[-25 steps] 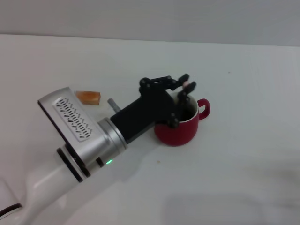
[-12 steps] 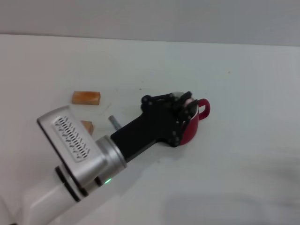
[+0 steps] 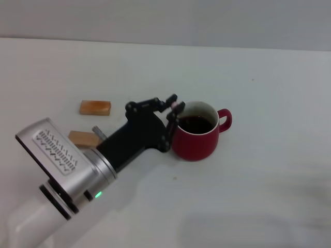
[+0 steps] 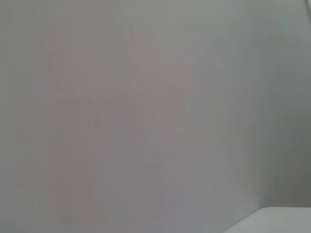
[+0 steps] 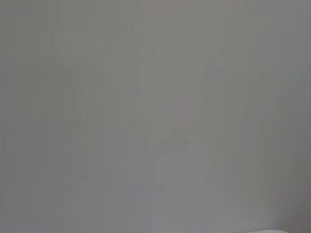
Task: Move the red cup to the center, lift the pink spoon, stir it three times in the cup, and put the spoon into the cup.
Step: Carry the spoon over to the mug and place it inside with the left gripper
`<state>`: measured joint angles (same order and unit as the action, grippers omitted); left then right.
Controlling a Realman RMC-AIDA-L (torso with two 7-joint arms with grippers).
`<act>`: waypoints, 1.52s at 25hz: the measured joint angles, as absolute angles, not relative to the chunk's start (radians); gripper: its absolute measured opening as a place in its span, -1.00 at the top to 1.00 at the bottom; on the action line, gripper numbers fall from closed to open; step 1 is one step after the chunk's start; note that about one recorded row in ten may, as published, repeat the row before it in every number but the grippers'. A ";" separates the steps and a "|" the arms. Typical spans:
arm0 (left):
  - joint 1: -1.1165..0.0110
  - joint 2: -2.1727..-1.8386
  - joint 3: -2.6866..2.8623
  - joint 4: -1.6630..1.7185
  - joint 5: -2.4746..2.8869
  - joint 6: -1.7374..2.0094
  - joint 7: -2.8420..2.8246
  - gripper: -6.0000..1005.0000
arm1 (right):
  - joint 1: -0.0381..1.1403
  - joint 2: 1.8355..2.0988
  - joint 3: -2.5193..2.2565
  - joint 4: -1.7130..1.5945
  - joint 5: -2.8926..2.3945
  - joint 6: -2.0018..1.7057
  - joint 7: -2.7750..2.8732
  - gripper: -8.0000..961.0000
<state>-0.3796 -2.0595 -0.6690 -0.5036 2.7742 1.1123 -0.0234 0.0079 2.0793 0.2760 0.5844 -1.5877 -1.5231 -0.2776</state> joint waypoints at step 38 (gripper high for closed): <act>-0.414 -2.063 -0.605 -0.557 2.774 1.055 0.002 0.71 | 0.011 2.080 0.276 0.583 -1.582 -1.522 -0.278 0.98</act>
<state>-0.4145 -2.0630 -0.6049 -0.5575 2.7743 1.0552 0.0021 0.0108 2.0801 0.2762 0.5829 -1.5821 -1.5221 -0.2776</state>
